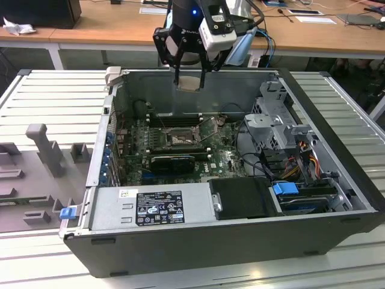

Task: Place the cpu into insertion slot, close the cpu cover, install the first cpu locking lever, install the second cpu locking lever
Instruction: 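Place the cpu into insertion slot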

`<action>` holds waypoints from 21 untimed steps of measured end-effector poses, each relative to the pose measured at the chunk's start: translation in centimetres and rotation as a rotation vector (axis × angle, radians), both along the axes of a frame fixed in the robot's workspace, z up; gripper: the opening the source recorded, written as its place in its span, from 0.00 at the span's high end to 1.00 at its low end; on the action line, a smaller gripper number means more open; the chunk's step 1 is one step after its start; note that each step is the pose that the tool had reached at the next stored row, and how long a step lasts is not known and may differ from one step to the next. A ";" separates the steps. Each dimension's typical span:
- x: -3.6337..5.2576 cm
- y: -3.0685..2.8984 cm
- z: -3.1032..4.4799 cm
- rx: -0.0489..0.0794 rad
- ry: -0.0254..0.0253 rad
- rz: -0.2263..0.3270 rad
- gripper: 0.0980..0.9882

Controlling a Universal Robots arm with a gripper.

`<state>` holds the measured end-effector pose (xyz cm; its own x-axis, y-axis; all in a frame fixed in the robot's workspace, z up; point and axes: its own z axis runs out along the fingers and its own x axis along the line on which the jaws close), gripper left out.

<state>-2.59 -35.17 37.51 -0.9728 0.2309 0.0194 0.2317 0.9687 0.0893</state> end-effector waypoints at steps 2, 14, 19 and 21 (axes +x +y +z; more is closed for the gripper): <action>0.00 0.00 -0.01 0.000 0.0000 -0.042 0.52; 0.00 0.00 -0.02 0.000 -0.0001 -0.139 0.52; 0.00 0.00 -0.02 0.000 0.0000 -0.185 0.52; 0.00 0.00 -0.02 0.000 -0.0001 -0.205 0.52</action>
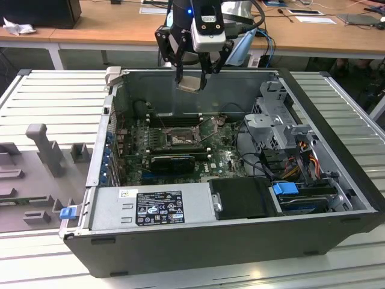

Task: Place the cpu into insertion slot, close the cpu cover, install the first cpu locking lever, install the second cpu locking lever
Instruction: 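Place the cpu into insertion slot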

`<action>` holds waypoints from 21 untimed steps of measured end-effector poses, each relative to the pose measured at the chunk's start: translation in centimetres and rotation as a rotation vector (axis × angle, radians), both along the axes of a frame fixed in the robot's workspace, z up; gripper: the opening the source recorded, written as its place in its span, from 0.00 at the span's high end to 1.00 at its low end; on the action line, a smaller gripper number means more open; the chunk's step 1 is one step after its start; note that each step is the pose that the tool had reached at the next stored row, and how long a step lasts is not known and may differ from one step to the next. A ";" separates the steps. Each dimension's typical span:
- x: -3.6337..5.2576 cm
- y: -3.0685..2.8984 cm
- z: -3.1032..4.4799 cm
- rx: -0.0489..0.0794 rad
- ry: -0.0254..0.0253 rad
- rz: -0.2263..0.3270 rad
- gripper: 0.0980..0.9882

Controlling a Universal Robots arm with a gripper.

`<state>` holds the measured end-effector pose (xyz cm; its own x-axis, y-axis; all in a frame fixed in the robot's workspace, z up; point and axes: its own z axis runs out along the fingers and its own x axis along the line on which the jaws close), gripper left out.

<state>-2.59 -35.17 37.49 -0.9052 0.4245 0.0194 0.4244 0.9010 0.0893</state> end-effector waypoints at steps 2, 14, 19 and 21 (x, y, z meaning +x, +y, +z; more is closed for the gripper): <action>0.00 0.00 0.00 0.000 0.0000 -0.024 0.52; 0.00 0.00 0.00 0.000 0.0000 -0.088 0.52; 0.00 0.00 0.00 0.000 0.0001 -0.110 0.52; 0.00 0.00 0.00 0.000 0.0001 -0.120 0.52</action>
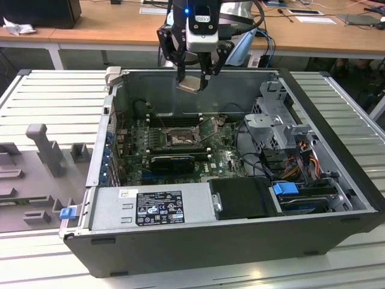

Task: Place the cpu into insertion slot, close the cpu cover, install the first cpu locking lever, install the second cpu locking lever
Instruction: 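Place the cpu into insertion slot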

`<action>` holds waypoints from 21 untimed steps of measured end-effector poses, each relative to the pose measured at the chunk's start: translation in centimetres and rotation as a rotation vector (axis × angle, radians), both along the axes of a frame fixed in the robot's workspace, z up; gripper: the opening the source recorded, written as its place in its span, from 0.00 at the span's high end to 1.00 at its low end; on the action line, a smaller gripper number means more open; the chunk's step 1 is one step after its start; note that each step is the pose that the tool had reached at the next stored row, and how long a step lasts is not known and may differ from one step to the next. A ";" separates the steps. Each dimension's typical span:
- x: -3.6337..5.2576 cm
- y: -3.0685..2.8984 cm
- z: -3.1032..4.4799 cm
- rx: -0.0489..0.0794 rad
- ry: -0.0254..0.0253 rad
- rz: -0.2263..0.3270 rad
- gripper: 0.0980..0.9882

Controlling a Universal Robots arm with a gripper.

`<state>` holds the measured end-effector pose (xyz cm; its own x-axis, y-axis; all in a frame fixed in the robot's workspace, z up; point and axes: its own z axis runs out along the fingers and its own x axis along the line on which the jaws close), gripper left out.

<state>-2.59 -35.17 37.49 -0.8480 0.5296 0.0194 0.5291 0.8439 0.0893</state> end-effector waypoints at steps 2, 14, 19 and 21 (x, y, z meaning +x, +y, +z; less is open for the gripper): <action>0.00 0.00 0.00 0.000 0.0000 -0.017 0.52; 0.00 0.00 0.00 0.000 0.0000 -0.079 0.52; 0.00 0.00 0.00 0.000 0.0000 -0.108 0.52; 0.00 0.00 0.00 0.000 0.0000 -0.120 0.52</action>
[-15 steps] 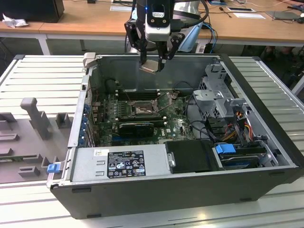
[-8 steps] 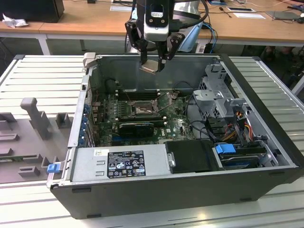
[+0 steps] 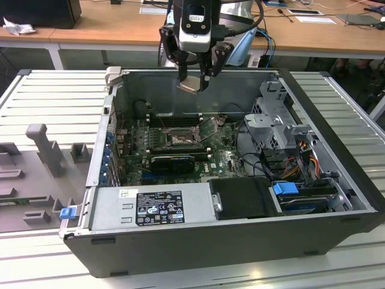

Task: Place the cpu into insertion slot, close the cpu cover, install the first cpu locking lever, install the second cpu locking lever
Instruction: 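Place the cpu into insertion slot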

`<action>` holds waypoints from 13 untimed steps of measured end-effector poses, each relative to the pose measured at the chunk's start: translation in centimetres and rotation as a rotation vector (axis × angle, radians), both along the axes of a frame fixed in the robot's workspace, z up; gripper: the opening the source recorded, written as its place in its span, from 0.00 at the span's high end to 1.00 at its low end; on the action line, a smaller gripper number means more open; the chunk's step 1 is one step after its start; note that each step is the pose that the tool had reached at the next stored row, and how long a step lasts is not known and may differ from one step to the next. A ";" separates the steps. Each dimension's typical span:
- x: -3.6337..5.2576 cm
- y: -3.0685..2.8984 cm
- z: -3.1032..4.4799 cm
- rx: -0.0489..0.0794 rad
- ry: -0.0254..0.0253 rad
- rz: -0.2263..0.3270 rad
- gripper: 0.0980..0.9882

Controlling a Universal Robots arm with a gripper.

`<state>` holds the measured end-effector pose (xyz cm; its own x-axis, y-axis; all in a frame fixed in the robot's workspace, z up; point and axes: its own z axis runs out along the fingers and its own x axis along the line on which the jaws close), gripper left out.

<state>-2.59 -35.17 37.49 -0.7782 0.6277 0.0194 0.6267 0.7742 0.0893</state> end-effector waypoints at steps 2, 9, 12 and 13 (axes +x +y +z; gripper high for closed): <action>0.00 0.00 0.00 0.000 0.0000 -0.011 0.52; 0.00 0.00 0.00 0.000 -0.0001 -0.045 0.52; 0.00 0.00 0.00 0.000 -0.0001 -0.057 0.52; 0.00 0.00 -0.01 0.000 -0.0001 -0.060 0.52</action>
<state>-2.58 -35.17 37.48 -0.7389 0.6735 0.0194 0.6722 0.7349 0.0894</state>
